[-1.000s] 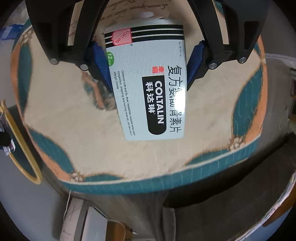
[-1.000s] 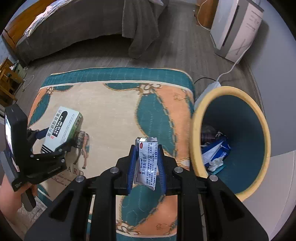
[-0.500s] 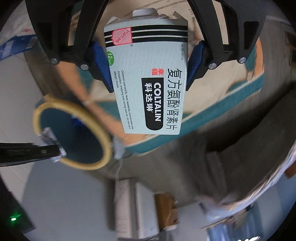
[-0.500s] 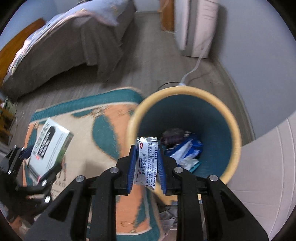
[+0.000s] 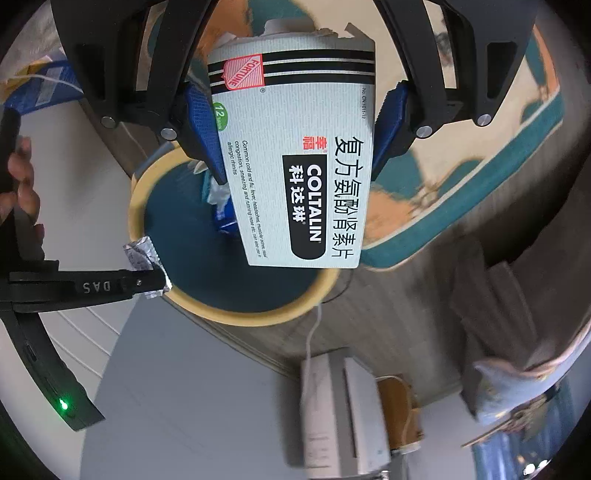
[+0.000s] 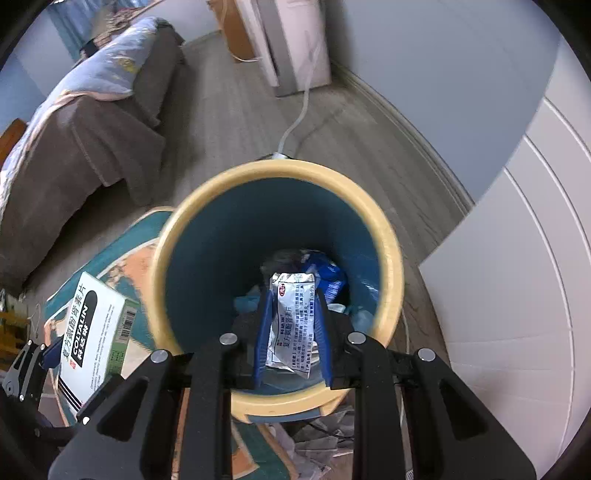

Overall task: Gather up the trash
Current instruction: 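Carry the COLTALIN box and foil strip with both grippers over the bin, then open the left gripper over the bin while the right gripper releases the foil strip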

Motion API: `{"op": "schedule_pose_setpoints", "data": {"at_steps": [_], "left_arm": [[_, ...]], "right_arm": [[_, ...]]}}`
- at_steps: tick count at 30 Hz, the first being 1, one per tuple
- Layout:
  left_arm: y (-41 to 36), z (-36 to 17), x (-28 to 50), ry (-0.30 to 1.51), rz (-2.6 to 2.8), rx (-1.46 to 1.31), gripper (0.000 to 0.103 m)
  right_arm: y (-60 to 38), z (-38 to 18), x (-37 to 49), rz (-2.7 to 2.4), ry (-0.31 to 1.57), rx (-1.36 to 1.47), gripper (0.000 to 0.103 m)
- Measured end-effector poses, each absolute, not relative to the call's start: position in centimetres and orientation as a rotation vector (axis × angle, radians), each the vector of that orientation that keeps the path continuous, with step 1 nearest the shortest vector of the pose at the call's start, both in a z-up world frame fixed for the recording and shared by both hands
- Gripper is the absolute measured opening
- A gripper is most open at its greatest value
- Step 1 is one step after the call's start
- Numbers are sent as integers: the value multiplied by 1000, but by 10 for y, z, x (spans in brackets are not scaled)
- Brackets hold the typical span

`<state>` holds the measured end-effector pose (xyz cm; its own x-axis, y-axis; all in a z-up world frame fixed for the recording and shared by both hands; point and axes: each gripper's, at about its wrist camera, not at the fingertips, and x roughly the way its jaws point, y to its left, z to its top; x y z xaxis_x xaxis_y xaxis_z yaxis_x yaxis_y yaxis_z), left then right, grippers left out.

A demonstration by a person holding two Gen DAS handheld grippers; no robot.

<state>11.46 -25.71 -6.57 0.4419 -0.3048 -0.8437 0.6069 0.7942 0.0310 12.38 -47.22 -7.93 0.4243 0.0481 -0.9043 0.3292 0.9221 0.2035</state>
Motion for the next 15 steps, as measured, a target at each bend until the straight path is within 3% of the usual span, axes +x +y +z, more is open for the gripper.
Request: {"op": "schedule_pose_setpoints", "data": {"at_steps": [11, 15], "left_arm": [[-318, -77, 150, 902, -601, 421, 75], [-319, -80, 164, 900, -564, 422, 80]], "right_arm": [[-496, -90, 120, -232, 1105, 520, 22], [-494, -90, 123, -221, 1093, 525, 22]]}}
